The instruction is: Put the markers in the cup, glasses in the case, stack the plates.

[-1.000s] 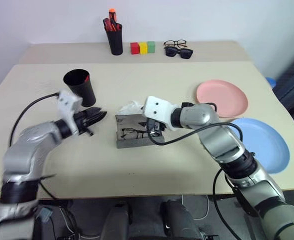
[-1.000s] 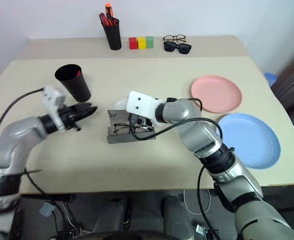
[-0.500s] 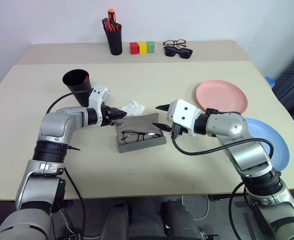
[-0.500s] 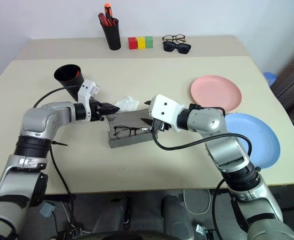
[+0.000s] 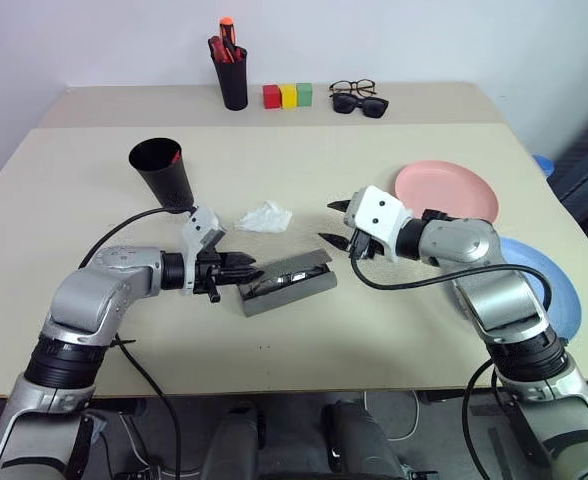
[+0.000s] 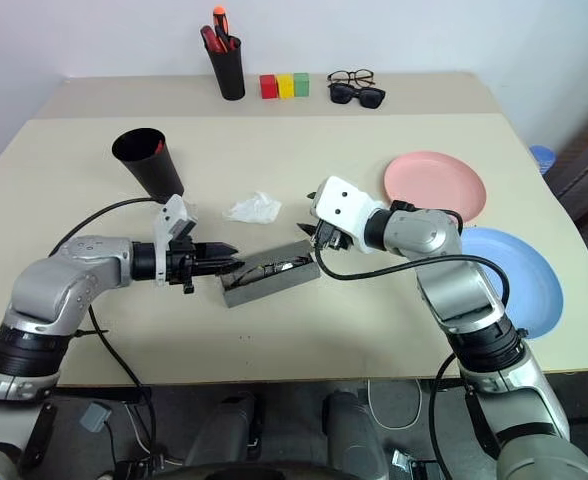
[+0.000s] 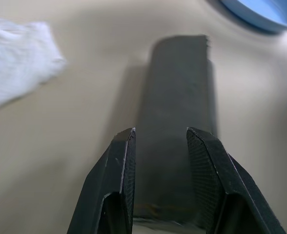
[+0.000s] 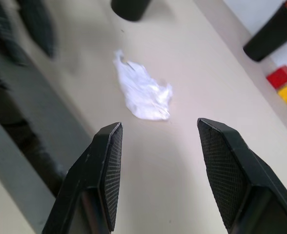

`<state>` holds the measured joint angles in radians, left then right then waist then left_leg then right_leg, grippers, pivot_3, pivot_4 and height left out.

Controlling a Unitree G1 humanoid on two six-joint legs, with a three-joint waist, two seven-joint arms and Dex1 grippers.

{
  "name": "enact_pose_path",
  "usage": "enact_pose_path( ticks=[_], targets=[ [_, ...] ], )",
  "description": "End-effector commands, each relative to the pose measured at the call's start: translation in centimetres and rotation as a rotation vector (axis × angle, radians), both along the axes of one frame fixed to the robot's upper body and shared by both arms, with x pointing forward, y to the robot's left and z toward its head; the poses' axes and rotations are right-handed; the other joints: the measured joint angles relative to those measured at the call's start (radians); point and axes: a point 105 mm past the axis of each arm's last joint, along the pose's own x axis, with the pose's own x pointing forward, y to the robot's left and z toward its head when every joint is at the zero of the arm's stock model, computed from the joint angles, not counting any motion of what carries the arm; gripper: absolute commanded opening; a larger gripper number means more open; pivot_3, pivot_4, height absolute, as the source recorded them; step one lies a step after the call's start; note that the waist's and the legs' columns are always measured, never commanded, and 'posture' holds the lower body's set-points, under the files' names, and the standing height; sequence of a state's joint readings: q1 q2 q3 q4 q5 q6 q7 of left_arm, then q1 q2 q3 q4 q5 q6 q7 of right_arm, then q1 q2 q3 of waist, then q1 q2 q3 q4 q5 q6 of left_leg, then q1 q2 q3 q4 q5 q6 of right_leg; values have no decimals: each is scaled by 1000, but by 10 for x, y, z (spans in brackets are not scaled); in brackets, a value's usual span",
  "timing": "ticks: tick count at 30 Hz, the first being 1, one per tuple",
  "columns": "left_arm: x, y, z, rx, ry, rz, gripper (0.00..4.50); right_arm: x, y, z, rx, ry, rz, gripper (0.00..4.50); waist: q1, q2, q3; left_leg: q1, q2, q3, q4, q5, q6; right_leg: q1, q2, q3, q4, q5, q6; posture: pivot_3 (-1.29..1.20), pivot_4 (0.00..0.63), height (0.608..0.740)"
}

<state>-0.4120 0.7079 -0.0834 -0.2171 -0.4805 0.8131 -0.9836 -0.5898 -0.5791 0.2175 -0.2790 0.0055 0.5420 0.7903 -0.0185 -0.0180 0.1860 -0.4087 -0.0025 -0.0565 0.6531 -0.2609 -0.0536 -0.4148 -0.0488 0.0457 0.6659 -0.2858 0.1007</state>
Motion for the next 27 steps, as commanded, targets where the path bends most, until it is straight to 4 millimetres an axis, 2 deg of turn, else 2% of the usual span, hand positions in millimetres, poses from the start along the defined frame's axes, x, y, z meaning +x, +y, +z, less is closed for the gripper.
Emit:
enact_pose_path(
  ticks=[1, 4, 7, 9, 15, 20, 23, 26, 27],
  targets=[
    [-14, -4, -5, 52, -64, -77, 1665, 26, -41, 19, 14, -20, -218, 2461, 0, 0, 0, 0, 0, 0, 0, 0, 0, 0, 0, 0, 0, 0, 0, 0, 150, 740],
    [-12, -4, 9, -25, -200, -75, 1665, 42, -80, 8, -38, 30, -418, 2461, 7, 0, 0, 0, 0, 0, 0, 0, 0, 0, 0, 0, 0, 0, 0, 0, 150, 740],
    [-16, -2, 9, -26, -242, -92, 1665, 47, -104, -4, -89, 60, -520, 2461, 6, 0, 0, 0, 0, 1, 0, 0, 1, 1, -1, 0, -2, 0, 0, 0, 150, 740],
    [-11, 4, 9, -21, -281, -44, 1665, 50, -118, -12, -103, 78, -582, 2461, 2, 0, 0, 0, 0, 2, -1, 0, 1, 1, -1, 0, -2, 0, 0, 0, 150, 740],
    [3, 23, 39, -125, -398, 102, 1665, 53, -134, -46, -141, 153, -646, 2461, -1, 0, 0, 1, 0, 2, -1, 0, 1, 1, 0, 0, -1, 0, 0, 0, 150, 740],
    [-4, 31, 38, -114, -404, 117, 1665, 59, -148, -60, -160, 127, -723, 2461, -2, 1, 0, 1, 0, 2, -1, 0, 1, 1, 0, 1, -1, 0, 0, 0, 150, 740],
    [-8, 29, 36, -118, -401, 121, 1604, 59, -148, -62, -165, 121, -719, 1678, 0, 1, 0, 2, 0, 2, 0, 0, 1, 2, 0, 1, -1, 0, 0, 0, 150, 740],
    [-13, 22, 36, -134, -413, 106, 1604, 58, -148, -61, -170, 103, -712, 149, 5, 1, 0, 2, 0, 2, 0, -1, 1, 3, -1, 0, -1, 0, 0, 0, 150, 740],
    [-15, 20, 37, -145, -417, 97, 1604, 58, -147, -58, -169, 88, -709, 65, 5, 1, 0, 2, 0, 2, 0, -1, 1, 3, -1, 0, -1, 0, 0, 0, 150, 740]
  ],
)
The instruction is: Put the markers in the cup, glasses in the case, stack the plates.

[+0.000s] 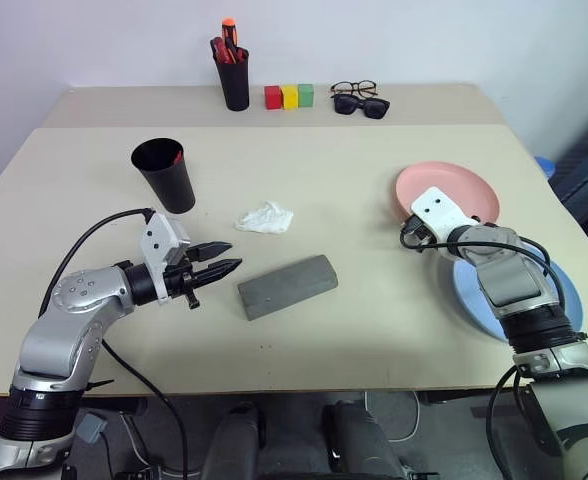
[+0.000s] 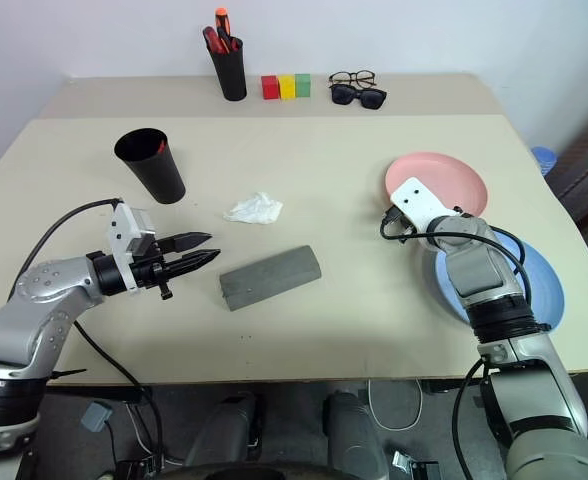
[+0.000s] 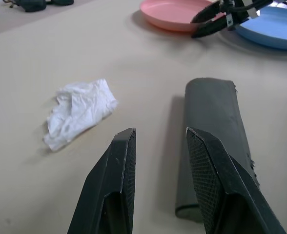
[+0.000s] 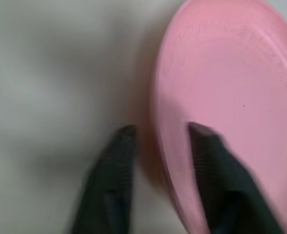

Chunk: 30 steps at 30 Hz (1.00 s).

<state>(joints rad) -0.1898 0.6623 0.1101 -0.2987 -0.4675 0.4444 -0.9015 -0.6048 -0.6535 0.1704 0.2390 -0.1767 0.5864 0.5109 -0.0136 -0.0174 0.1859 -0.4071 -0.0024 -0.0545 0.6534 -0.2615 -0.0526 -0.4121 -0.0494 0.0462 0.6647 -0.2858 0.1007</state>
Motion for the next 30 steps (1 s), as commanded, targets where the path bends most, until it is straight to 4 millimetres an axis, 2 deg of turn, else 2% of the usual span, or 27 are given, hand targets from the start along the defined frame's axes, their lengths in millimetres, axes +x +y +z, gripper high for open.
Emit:
enact_pose_path(
  ticks=[1, 6, 8, 10, 13, 15, 17, 21, 23, 25, 28, 30],
  targets=[
    [-9, -11, 16, -37, -78, -42, 1604, 0, -1, 14, -19, -63, 6, 65, -1, 0, 0, 0, 0, 0, 0, 0, 0, 0, 0, 0, 0, 0, 0, 0, 150, 740],
    [-9, -23, 10, -43, -59, -80, 1604, -10, 4, 49, -143, -215, 93, 65, -1, 1, 1, 0, 0, 0, 0, 0, 0, 0, 0, 0, 0, 0, 0, 0, 150, 740],
    [-3, -33, 5, -42, -49, -112, 1604, -29, -8, 67, -165, -236, 98, 65, 5, 2, 1, 0, 0, 0, 0, 0, 0, 0, 0, 0, 0, 0, 0, 0, 150, 740],
    [4, -41, 0, -39, -39, -137, 1604, -54, -21, 76, -178, -221, 106, 65, 19, 3, 1, -1, -1, 0, 1, 0, 0, 1, 0, -2, -1, 0, 0, 0, 150, 740],
    [10, -47, -5, -39, -28, -163, 1604, -86, -35, 77, -176, -168, 104, 65, 23, 3, 0, 0, -1, 0, 1, -1, 2, 3, 1, -2, -3, 0, 0, 0, 150, 740],
    [14, -50, -7, -43, -21, -191, 1604, -119, -42, 72, -163, -94, 112, 65, 28, 4, 0, 0, 0, 0, 2, -1, 2, 3, 1, -2, -3, 0, 0, 0, 150, 740],
    [17, -52, -8, -43, -20, -210, 1604, -140, -44, 65, -143, -35, 109, 65, 18, 4, 0, 0, 0, 0, 2, -1, 2, 4, 2, -2, -3, 0, 0, 0, 150, 740],
    [23, -54, -7, -44, -26, -226, 1604, -161, -42, 50, -93, 47, 106, 65, 1, 5, 0, 4, 0, 1, 4, -1, 3, 8, 3, -1, -1, 0, 0, 0, 150, 740],
    [26, -52, -3, -58, -35, -224, 1604, -165, -42, 36, -113, 99, 108, 676, -4, 4, 0, 9, 1, 1, 4, -2, 3, 12, 3, 0, -1, 0, 0, 0, 150, 740],
    [29, -48, 0, -60, -46, -211, 1604, -163, -44, 33, -145, 90, 102, 1400, -4, 4, 0, 16, 1, 2, 1, -2, 3, 18, 3, 0, -3, -1, 0, 0, 150, 740],
    [31, -34, -1, -42, -54, -160, 1604, -152, -35, 46, -116, 20, 136, 2818, -6, 4, 0, 17, 1, 2, 0, -2, 3, 19, 2, 1, -4, -1, 0, 0, 150, 740],
    [30, -21, -3, -30, -56, -112, 1604, -142, -21, 54, -61, -22, 189, 2818, -7, 4, 0, 17, 1, 1, -1, -2, 3, 18, 3, 2, -4, -1, 0, 0, 150, 740]
  ],
)
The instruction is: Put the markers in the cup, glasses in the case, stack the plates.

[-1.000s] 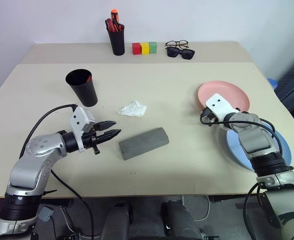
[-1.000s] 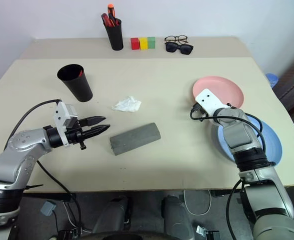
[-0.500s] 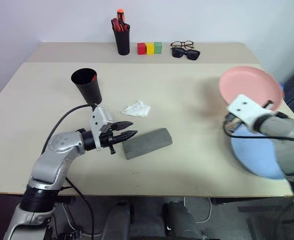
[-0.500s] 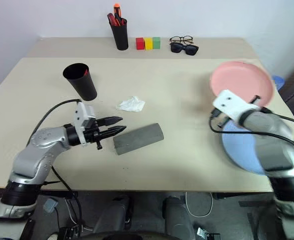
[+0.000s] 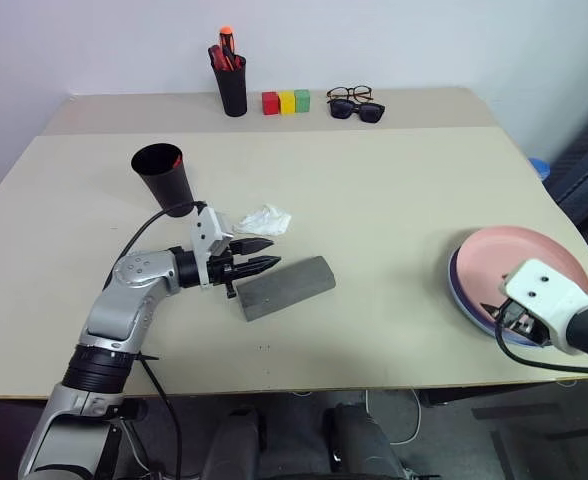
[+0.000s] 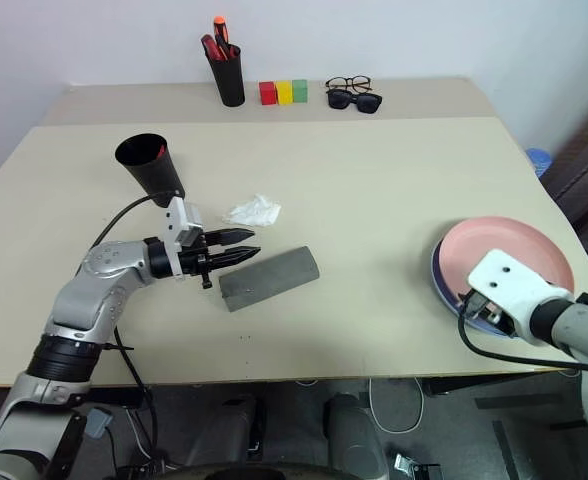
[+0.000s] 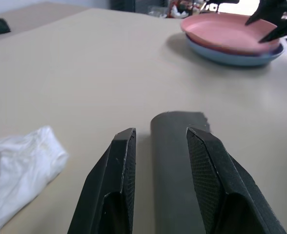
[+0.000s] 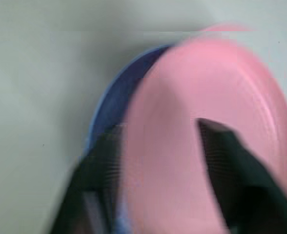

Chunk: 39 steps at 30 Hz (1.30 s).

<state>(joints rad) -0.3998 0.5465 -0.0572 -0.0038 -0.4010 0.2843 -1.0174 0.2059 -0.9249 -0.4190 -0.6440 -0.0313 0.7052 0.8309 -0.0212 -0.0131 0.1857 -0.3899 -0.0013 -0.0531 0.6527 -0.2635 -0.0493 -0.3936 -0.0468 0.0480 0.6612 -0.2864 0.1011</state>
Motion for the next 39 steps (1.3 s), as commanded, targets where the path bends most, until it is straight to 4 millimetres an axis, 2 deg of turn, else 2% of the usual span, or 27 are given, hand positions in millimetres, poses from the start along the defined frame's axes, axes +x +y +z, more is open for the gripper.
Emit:
enact_pose_path(
  ticks=[1, 3, 7, 8, 11, 14, 18, 20, 24, 28, 31, 38, 39],
  targets=[
    [1, 24, 9, 12, -58, 90, 1604, 16, 25, 22, 68, -102, 102, 2818, 0, 0, 0, 0, 0, -1, 0, 0, 0, 0, 0, 0, 0, 0, 0, 0, 150, 740],
    [1, 36, 9, 17, -63, 147, 1604, 29, 42, 28, 151, -137, 153, 2818, 3, 0, 0, 0, 1, -1, -1, 0, 0, 0, 0, 0, 0, 0, 0, 0, 150, 740],
    [3, 69, 10, 41, -91, 316, 1604, 62, 101, 31, 414, -138, 297, 2818, 2, -2, 1, 0, 1, -2, -2, 0, 0, -1, 0, -1, -1, 0, 0, 0, 150, 740],
    [4, 82, 9, 58, -101, 378, 1604, 73, 122, 27, 471, -113, 340, 3386, 2, -2, 1, 0, 1, -2, -2, 0, 0, -1, 0, -1, -2, 0, 0, 0, 150, 740],
    [4, 107, 9, 75, -119, 508, 1604, 106, 169, 18, 546, -72, 380, 4446, -6, -2, 1, -1, 1, -2, -3, 0, 0, -3, 0, -1, -1, 0, 0, 0, 150, 740],
    [0, 119, 8, 77, -127, 568, 1604, 135, 201, 8, 566, -53, 362, 4446, 0, -2, 1, -2, 1, -1, -3, 0, 0, -4, -1, -1, 0, 0, 0, 0, 150, 740],
    [-8, 128, 5, 80, -121, 618, 1604, 147, 247, -8, 528, -36, 478, 4446, 5, -3, 1, -5, 0, -1, -3, 0, 0, -7, -4, -1, 0, 0, 0, 0, 150, 740],
    [-13, 132, 3, 78, -110, 637, 1604, 153, 262, -16, 511, -31, 503, 4446, 4, -3, 1, -6, -1, -1, -3, 0, 0, -8, -4, -1, 0, 0, 0, 0, 150, 740],
    [-19, 136, 0, 84, -97, 656, 1604, 161, 277, -26, 495, -20, 530, 4446, -2, -3, 1, -5, -1, 0, -4, 0, -1, -10, -4, -1, 2, 0, 0, 0, 150, 740],
    [-21, 137, -2, 84, -91, 659, 1604, 174, 283, -32, 491, -31, 480, 4446, -11, -3, 1, -5, -1, 0, -5, 0, -1, -10, -3, -1, 2, 0, 0, 0, 150, 740],
    [-22, 136, -2, 81, -90, 658, 1604, 178, 286, -38, 499, -9, 455, 3580, -22, -3, 1, -5, -1, -1, -5, 0, -1, -11, -3, -1, 3, 0, 0, 0, 150, 740],
    [-22, 132, -5, 76, -80, 639, 1604, 180, 285, -35, 516, -22, 444, 36, -26, -2, 1, -5, 0, 0, -6, 0, -1, -12, -3, -1, 3, 0, 0, 0, 150, 740],
    [-22, 129, -5, 74, -78, 628, 1604, 182, 282, -31, 514, -47, 441, 36, -26, -2, 1, -5, 0, 0, -6, 0, -1, -12, -3, -1, 3, 0, 0, 0, 150, 740]
  ],
)
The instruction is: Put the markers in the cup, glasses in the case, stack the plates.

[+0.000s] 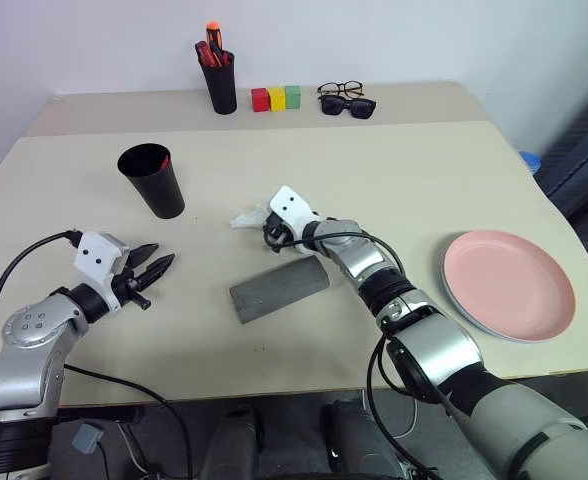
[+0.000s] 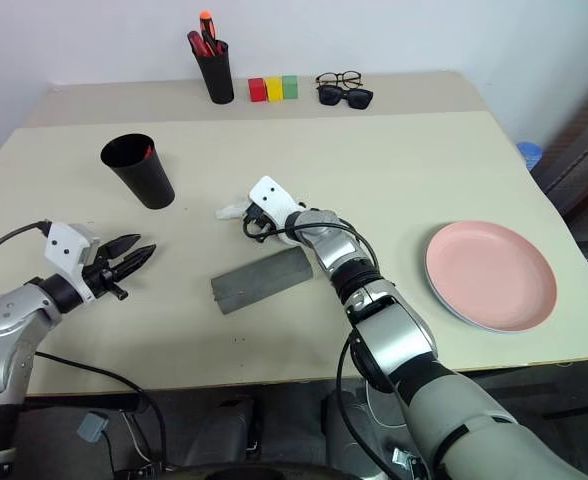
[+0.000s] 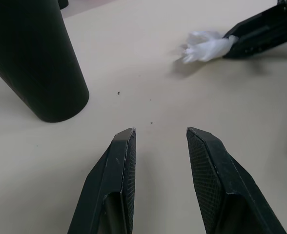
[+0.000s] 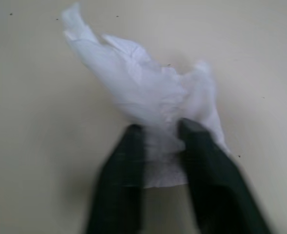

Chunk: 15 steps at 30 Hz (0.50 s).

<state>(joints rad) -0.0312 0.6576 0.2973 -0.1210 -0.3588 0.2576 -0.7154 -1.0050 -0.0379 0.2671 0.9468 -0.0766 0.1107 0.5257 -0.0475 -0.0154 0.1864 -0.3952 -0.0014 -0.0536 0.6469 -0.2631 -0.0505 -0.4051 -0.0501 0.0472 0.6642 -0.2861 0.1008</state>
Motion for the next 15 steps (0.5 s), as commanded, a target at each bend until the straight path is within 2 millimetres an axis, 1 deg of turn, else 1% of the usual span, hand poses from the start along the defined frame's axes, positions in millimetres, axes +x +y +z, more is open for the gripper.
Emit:
enact_pose_path(
  ticks=[1, 4, 5, 6, 7, 8, 9, 10, 11, 12, 13, 15],
  targets=[
    [-1, -11, 8, -2, -27, -45, 1604, 6, -9, 29, 9, -136, -24, 36, 1, 0, 0, 0, 0, 0, 0, 0, 0, 0, 0, 0, 0, 0, 0, 0, 150, 740],
    [-2, -30, 7, -10, -15, -116, 1604, 4, -35, 51, -10, -256, -60, 36, 10, 0, 0, -2, 0, -1, 0, 0, 0, -1, -2, -1, 0, 0, 0, 0, 150, 740],
    [-3, -38, 6, -12, -11, -148, 1604, 0, -45, 57, -6, -274, -69, 36, 11, 0, 0, -4, 0, -1, 1, 0, 0, -2, -3, -1, 0, 0, 0, 0, 150, 740],
    [-5, -51, 5, -15, -3, -201, 1604, -8, -64, 66, 16, -290, -83, 36, 15, 0, 0, -6, -1, -2, 2, 0, 0, -3, -4, -1, 0, 0, 0, 0, 150, 740],
    [-7, -59, 4, -17, 2, -235, 1604, -16, -75, 72, 29, -298, -90, 36, 16, 0, 0, -8, -2, -2, 2, 0, 0, -4, -5, -2, -1, 0, 0, 0, 150, 740],
    [-7, -74, 3, -29, 8, -291, 1604, -31, -105, 76, 22, -305, -116, 36, 20, 0, 0, -9, -2, -3, 3, 0, 0, -5, -5, -3, -1, 0, 0, 0, 150, 740],
    [-7, -85, 2, -40, 13, -337, 1604, -45, -130, 79, -6, -307, -144, 36, 39, 1, -1, -11, -2, -3, 3, 0, 0, -6, -6, -3, -1, 0, 1, 0, 150, 740],
    [-7, -96, 2, -45, 16, -380, 1604, -59, -155, 80, -25, -293, -193, 36, 43, 1, -1, -13, -3, -5, 3, 0, 1, -6, -6, -5, -2, 0, 1, 0, 150, 740],
    [-7, -105, 2, -47, 18, -419, 1604, -72, -175, 81, -47, -280, -234, 36, 43, 2, 0, -13, -3, -5, 4, -1, 1, -5, -6, -5, -3, 0, 1, 0, 150, 740],
    [-8, -109, 1, -45, 20, -439, 1604, -79, -185, 82, -57, -268, -260, 36, 42, 2, 0, -13, -3, -4, 4, -1, 1, -5, -6, -5, -3, 0, 1, 0, 150, 740],
    [-7, -118, 3, -56, 20, -478, 1604, -91, -206, 82, -77, -252, -314, 36, 38, 2, 0, -13, -4, -4, 4, -1, 1, -5, -6, -5, -3, 0, 1, 0, 150, 740],
    [-8, -134, 7, -72, 21, -551, 1604, -113, -240, 81, -104, -208, -416, 36, 34, 3, -1, -11, -4, -3, 5, -1, 1, -4, -4, -4, -3, 0, 1, 0, 150, 740]
  ],
)
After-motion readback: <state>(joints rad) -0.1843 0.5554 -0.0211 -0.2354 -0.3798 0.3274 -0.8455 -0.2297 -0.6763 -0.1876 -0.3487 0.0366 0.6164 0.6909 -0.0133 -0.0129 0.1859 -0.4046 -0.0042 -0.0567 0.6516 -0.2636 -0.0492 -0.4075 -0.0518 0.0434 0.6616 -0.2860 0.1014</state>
